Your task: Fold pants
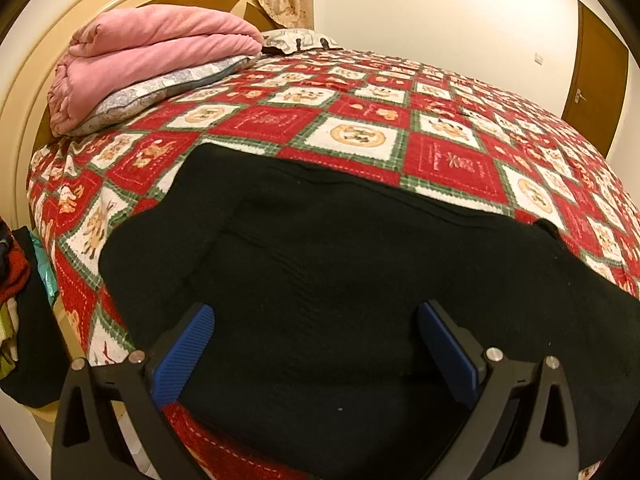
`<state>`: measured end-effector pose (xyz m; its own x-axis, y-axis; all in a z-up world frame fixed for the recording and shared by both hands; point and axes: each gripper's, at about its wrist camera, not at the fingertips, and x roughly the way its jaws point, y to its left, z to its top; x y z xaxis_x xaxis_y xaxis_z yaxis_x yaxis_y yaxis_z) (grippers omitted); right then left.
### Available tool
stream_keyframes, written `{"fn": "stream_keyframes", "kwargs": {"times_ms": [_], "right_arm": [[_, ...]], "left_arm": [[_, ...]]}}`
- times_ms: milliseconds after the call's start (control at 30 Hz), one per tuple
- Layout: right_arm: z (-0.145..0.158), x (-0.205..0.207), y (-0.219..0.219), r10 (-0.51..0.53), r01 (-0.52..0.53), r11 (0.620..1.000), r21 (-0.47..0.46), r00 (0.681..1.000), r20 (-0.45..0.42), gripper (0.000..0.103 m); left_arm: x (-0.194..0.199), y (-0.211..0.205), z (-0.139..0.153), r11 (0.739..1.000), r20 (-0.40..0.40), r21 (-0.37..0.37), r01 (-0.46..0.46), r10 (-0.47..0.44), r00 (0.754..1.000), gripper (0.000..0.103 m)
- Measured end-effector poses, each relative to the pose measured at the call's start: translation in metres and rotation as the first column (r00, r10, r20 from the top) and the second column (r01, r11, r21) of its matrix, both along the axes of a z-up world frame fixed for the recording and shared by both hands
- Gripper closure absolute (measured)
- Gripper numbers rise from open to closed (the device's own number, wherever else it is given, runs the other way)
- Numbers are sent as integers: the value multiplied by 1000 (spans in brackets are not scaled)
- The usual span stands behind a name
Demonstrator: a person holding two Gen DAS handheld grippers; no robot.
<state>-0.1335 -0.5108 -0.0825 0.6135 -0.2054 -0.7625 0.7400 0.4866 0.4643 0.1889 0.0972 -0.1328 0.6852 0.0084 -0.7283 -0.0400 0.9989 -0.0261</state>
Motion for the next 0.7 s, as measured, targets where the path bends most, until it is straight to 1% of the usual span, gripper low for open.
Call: {"fn": "stream_keyframes", "kwargs": {"times_ms": [33,167,200,233,267,300,333,367,467,500,533,567,600,633,667,700], "right_arm": [[7,-1,-3,-13,13,999,-37,1000,-12,95],[32,-2,-19,-54,55,988,-145,998,10,93],[36,0,-24,-51,53,985,-161,999,13,92],[37,1,-29,-41,42,985,-168,999,11,88],[37,8,-37,-11,9,985,-174,1000,-8,71],[36,16,-45,23,-28,983,-180,999,-31,48],[34,26,-50,52,-62,979,-196,997,-53,40],[30,37,-54,81,-95,972,-216,994,-74,37],[18,56,-60,167,-194,950,-244,978,-126,37],[12,64,-61,173,-213,942,-261,971,-166,39],[6,71,-62,165,-222,935,-277,963,-213,43],[0,78,-65,167,-234,932,-278,955,-244,60],[-5,81,-67,186,-250,933,-261,952,-244,78],[-7,82,-70,220,-267,937,-224,952,-213,83],[-5,82,-69,225,-270,934,-234,953,-203,86],[-2,82,-66,231,-283,924,-259,949,-214,95]], "left_arm": [[1,0,0,1000,-1,3,5,-5,1000,0],[1,1,0,1000,-2,-1,12,-12,1000,0],[1,0,1,1000,-2,0,11,-11,1000,0],[1,-1,1,1000,-2,4,9,-9,1000,0],[1,-2,1,1000,-3,7,7,-7,1000,0],[1,-3,1,1000,-4,9,5,-5,1000,0],[1,-3,2,1000,-7,12,1,-1,1000,0],[2,-4,2,1000,-10,15,-1,1,1000,0],[1,-5,2,1000,-11,23,-9,9,1000,0],[1,-5,3,1000,-12,26,-15,16,1000,0],[2,-6,3,999,-14,27,-22,22,1000,0],[2,-6,3,999,-15,29,-29,29,999,0],[2,-7,3,999,-17,32,-39,40,999,0],[2,-8,3,998,-19,33,-46,47,999,0],[1,-8,3,998,-19,35,-53,53,998,0],[1,-9,3,998,-18,37,-59,59,998,0]]}}
